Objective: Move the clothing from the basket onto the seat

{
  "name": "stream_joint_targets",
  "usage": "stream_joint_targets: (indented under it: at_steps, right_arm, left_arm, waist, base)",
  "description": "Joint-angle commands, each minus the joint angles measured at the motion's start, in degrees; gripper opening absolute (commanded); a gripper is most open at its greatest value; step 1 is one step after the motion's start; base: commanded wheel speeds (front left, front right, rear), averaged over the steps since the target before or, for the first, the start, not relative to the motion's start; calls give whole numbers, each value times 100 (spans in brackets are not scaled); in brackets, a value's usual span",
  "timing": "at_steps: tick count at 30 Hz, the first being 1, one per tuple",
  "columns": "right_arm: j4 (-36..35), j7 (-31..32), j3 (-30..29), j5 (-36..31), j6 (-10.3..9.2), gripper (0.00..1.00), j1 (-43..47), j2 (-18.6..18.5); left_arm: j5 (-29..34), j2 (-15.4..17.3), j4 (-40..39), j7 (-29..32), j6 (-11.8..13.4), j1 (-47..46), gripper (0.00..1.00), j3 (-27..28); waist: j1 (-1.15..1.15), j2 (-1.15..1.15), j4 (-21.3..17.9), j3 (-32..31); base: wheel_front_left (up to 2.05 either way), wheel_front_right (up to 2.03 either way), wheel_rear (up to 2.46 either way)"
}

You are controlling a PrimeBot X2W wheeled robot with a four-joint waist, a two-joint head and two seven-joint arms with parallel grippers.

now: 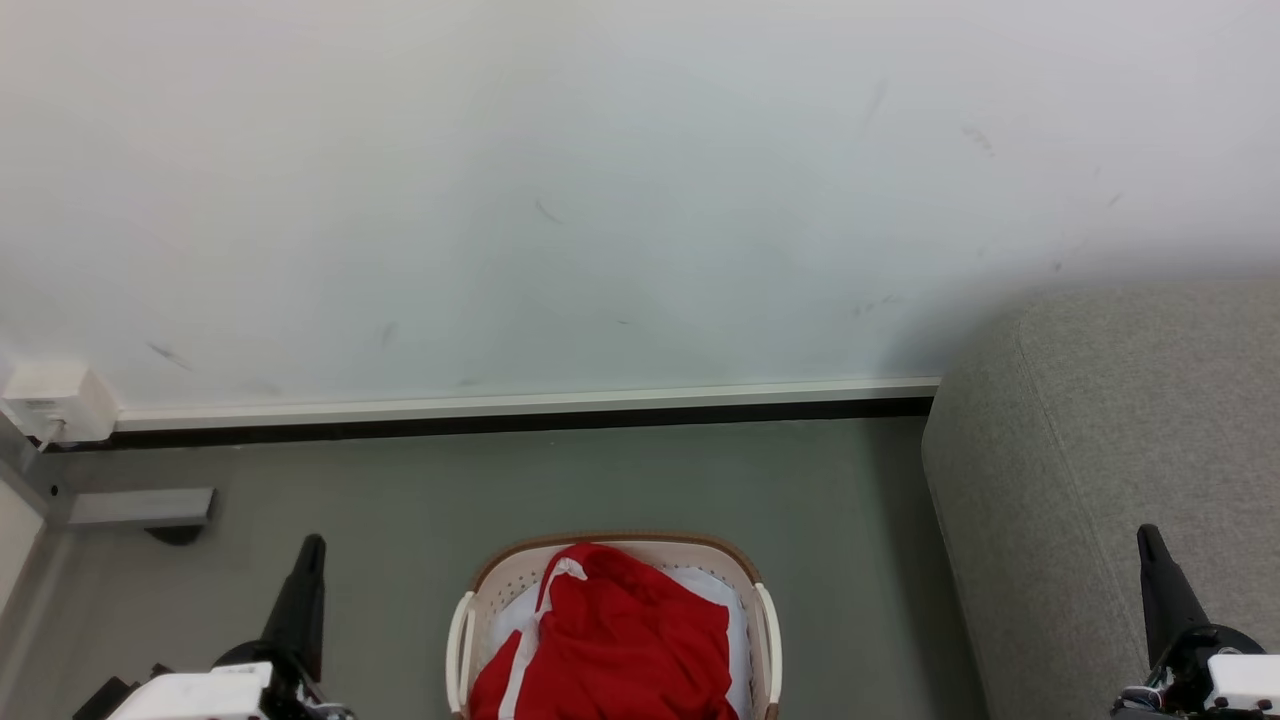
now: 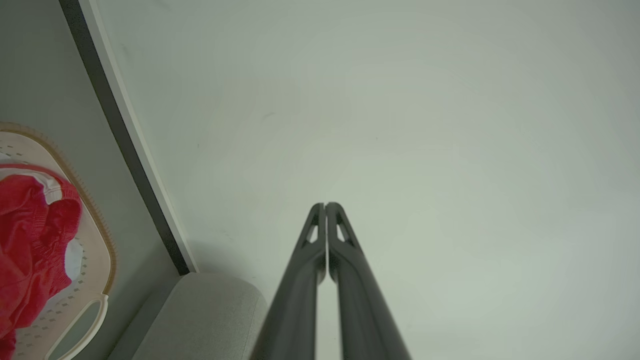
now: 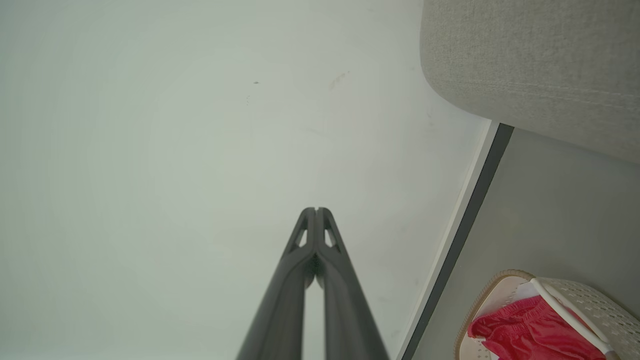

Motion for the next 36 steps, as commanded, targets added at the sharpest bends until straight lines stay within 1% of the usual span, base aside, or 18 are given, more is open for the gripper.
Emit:
stream_joint_targets:
  at_steps: [1,22,23,25,31,36]
  right_arm:
    - [-26,8,-14,-36,-14,0,59,-2]
    - [-26,7,-14,-36,-14,0,59,-3]
    - [15,-2,5,2,0,100,1,1]
    - [76,-14,25,1,0,100,33,18]
    - [-62,-195,208,-43,-1,100,30,15]
    - [-178,-339,307,-184,-1,100,28,11]
  left_arm:
    - [-83,15,-20,19,7,-46,0,5]
    - [-83,15,-20,19,7,-46,0,5]
    - [2,-2,15,-5,-1,6,100,-1]
    - [3,-23,83,-21,0,63,100,-11]
    - [48,-19,49,-201,0,42,100,-86]
    - [243,-15,-14,-341,0,20,100,-99]
  waist:
    - [0,0,0,0]
    - [0,0,0,0]
    - [0,0,0,0]
    - [0,0,0,1]
    - [0,0,0,4]
    - [0,0,-1,4]
  base:
    - [0,0,0]
    - [0,0,0]
    - [0,0,0]
    - [0,0,0]
    - [0,0,0]
    - [0,0,0]
